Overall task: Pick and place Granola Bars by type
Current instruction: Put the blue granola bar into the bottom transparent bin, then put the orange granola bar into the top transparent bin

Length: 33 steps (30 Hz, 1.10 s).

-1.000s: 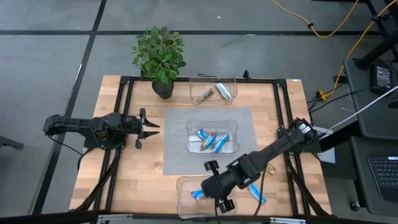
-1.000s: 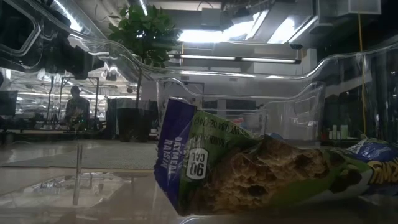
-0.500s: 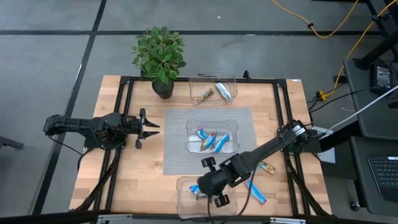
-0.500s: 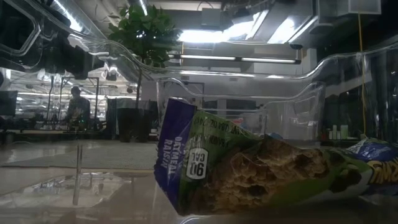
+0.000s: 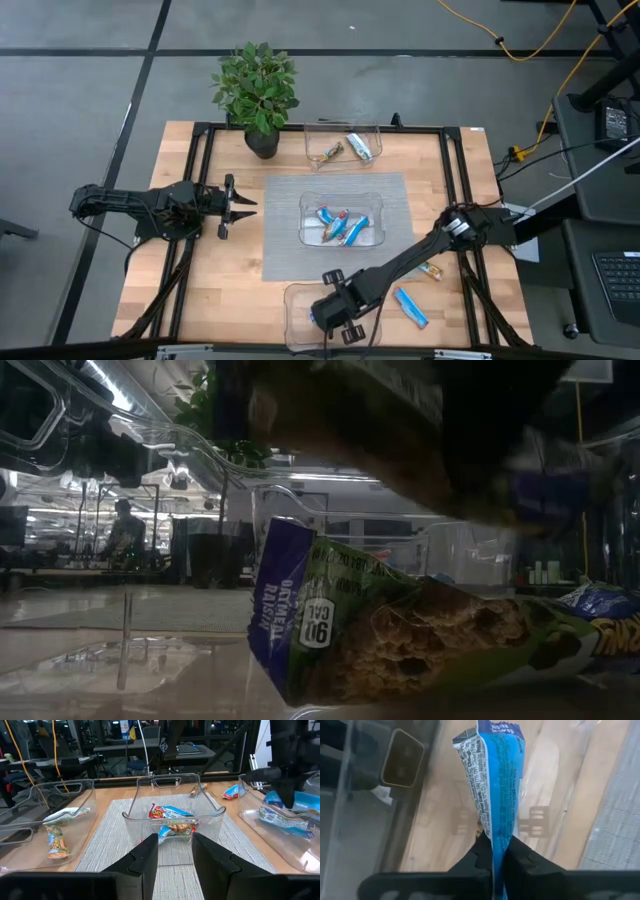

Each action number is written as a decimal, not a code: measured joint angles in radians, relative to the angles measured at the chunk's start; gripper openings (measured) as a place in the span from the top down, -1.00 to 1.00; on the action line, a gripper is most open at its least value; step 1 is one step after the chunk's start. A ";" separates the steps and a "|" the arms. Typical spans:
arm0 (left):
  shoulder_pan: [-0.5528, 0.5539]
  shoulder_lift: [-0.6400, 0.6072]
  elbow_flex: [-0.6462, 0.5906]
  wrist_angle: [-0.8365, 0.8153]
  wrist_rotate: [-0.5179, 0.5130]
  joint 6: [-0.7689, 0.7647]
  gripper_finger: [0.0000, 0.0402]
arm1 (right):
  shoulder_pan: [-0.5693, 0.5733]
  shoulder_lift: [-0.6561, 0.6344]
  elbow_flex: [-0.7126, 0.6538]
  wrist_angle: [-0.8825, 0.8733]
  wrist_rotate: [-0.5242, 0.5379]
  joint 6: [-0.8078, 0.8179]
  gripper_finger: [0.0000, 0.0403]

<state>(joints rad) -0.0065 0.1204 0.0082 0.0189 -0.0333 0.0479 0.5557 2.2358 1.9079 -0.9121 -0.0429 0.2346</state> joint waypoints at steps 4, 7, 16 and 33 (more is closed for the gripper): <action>0.000 0.000 0.000 0.000 0.000 0.000 0.44 | 0.000 0.003 0.000 -0.001 0.000 0.029 0.77; 0.000 0.000 0.000 0.000 0.000 0.000 0.44 | -0.005 0.003 0.000 -0.005 0.000 0.056 0.68; 0.000 0.000 0.000 0.000 0.000 0.000 0.44 | -0.024 0.003 0.000 -0.015 -0.003 0.156 0.63; 0.000 0.000 0.000 0.000 0.000 0.000 0.44 | 0.036 -0.107 0.011 -0.292 0.141 0.445 -0.19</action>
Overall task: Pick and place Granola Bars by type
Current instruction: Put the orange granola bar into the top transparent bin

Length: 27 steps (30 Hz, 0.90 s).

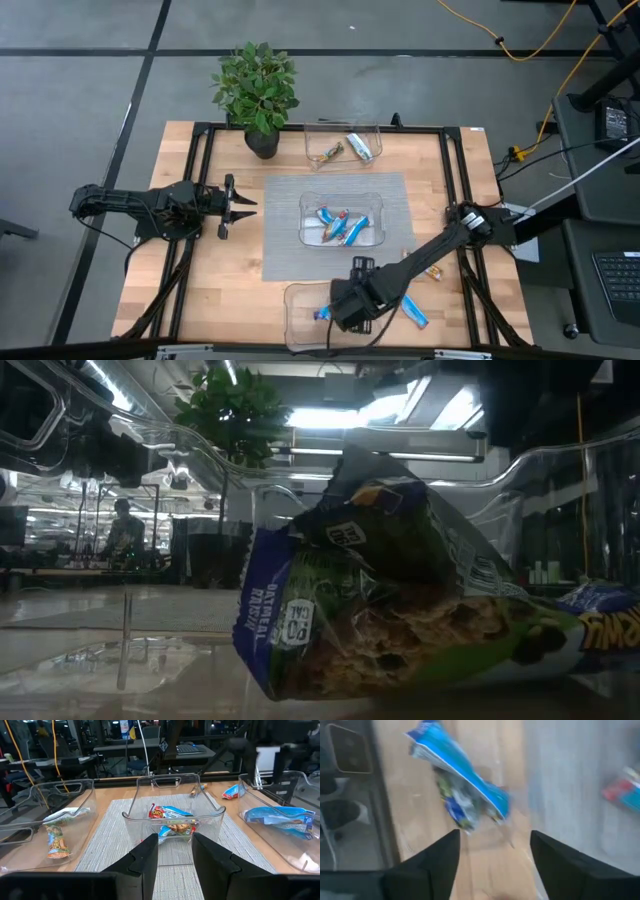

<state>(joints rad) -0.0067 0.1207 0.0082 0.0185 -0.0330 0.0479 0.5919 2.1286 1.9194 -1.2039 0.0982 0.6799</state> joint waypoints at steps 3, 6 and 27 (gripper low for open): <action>0.000 0.000 0.000 0.000 0.000 0.000 0.44 | 0.022 -0.031 0.000 -0.072 0.057 0.085 -0.27; 0.000 0.000 0.000 0.000 0.000 0.000 0.44 | 0.049 -0.062 0.000 -0.137 0.100 0.160 -0.28; 0.000 0.000 0.000 0.004 0.000 0.000 0.44 | 0.147 -0.184 -0.034 -0.368 0.121 0.443 -0.20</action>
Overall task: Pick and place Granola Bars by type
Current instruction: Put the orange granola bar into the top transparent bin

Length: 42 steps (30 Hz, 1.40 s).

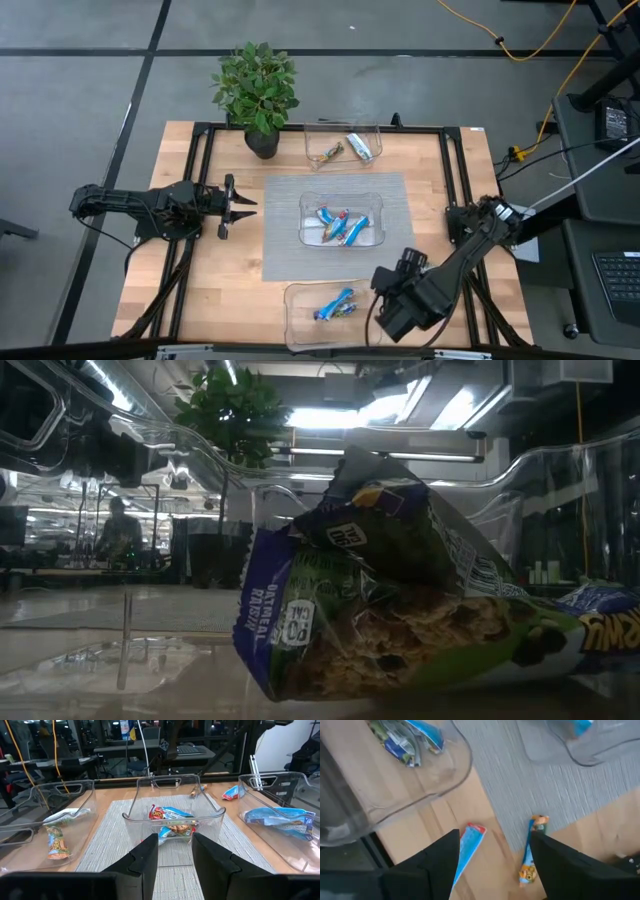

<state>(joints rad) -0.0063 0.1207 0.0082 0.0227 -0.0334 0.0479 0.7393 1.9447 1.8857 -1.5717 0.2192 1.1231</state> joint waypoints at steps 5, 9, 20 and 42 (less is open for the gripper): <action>0.000 0.000 0.000 0.003 0.000 0.000 0.44 | -0.001 -0.088 -0.094 0.001 0.017 0.039 -0.20; 0.000 0.000 0.000 0.003 0.000 0.000 0.44 | 0.000 -0.207 -0.246 0.010 0.024 0.092 -0.20; 0.000 0.000 0.000 0.003 0.000 0.000 0.44 | -0.002 -0.586 -0.753 0.216 0.021 0.233 -0.20; 0.000 0.000 0.000 0.003 0.000 0.000 0.44 | -0.004 -0.718 -1.205 0.693 -0.098 0.214 -0.70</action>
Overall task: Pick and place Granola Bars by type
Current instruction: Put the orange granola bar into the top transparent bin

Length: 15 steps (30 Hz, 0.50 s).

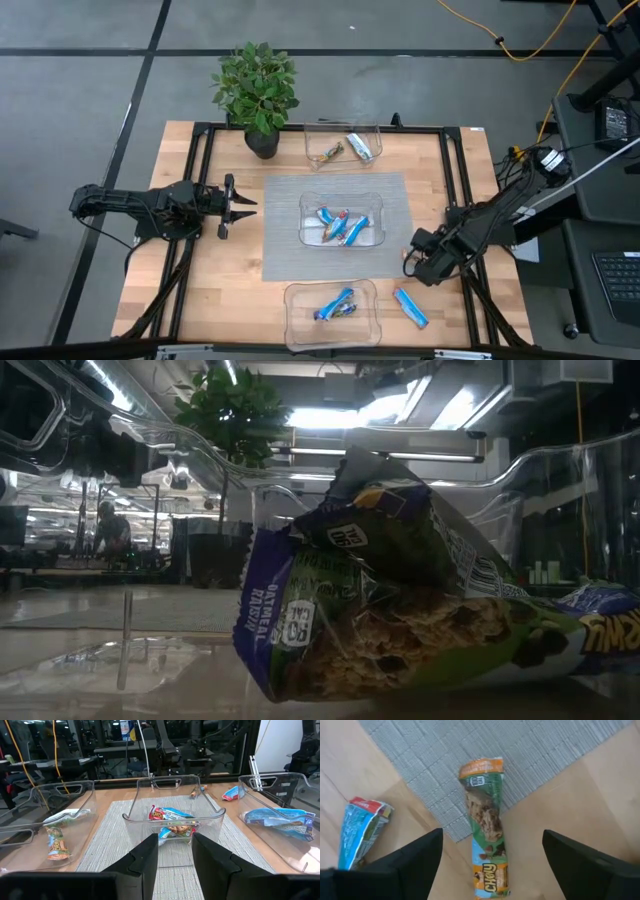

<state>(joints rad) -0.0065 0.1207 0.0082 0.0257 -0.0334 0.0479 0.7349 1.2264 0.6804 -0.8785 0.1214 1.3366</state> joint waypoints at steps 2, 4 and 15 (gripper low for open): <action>0.000 0.000 0.000 0.000 0.000 0.000 0.44 | -0.001 0.004 0.000 0.005 0.000 -0.007 -0.70; 0.000 0.000 0.000 0.000 0.000 0.000 0.44 | -0.001 0.008 0.000 0.005 0.000 -0.011 -0.70; 0.000 0.000 0.000 0.000 0.000 0.000 0.44 | -0.053 0.099 0.000 0.028 0.000 -0.120 -0.70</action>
<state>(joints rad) -0.0067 0.1204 0.0082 0.0257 -0.0334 0.0479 0.6818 1.3252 0.6800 -0.8509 0.1213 1.2163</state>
